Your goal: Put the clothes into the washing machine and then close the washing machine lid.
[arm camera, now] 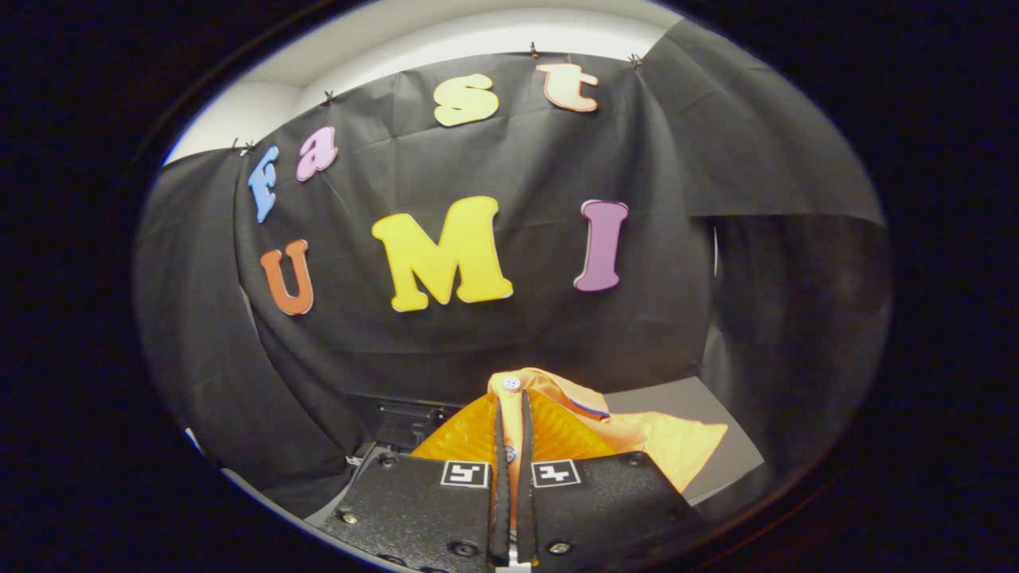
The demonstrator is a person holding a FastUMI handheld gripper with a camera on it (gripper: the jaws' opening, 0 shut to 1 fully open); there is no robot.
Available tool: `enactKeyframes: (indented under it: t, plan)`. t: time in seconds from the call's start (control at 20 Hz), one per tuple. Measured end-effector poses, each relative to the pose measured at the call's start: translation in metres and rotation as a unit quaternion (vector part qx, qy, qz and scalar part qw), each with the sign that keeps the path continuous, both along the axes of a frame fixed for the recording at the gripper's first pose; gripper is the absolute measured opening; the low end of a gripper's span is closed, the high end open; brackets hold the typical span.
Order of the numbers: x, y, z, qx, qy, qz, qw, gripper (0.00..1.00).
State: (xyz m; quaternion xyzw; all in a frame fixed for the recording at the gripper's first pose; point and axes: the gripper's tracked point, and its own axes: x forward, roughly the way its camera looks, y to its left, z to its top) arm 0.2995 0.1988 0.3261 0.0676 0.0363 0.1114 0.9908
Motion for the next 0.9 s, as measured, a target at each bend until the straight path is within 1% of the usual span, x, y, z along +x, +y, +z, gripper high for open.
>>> enactKeyframes:
  t: [0.2, 0.4, 0.65, 0.9]
  plan:
    - [-0.023, 0.055, 0.040, -0.003, -0.037, 0.024, 0.999, 0.07]
    - [-0.034, 0.118, 0.066, 0.004, -0.052, 0.055, 0.997, 0.07]
    - [-0.028, 0.182, 0.090, 0.011, -0.057, 0.092, 0.994, 0.07]
    - [-0.005, 0.235, 0.101, 0.022, -0.056, 0.131, 0.990, 0.07]
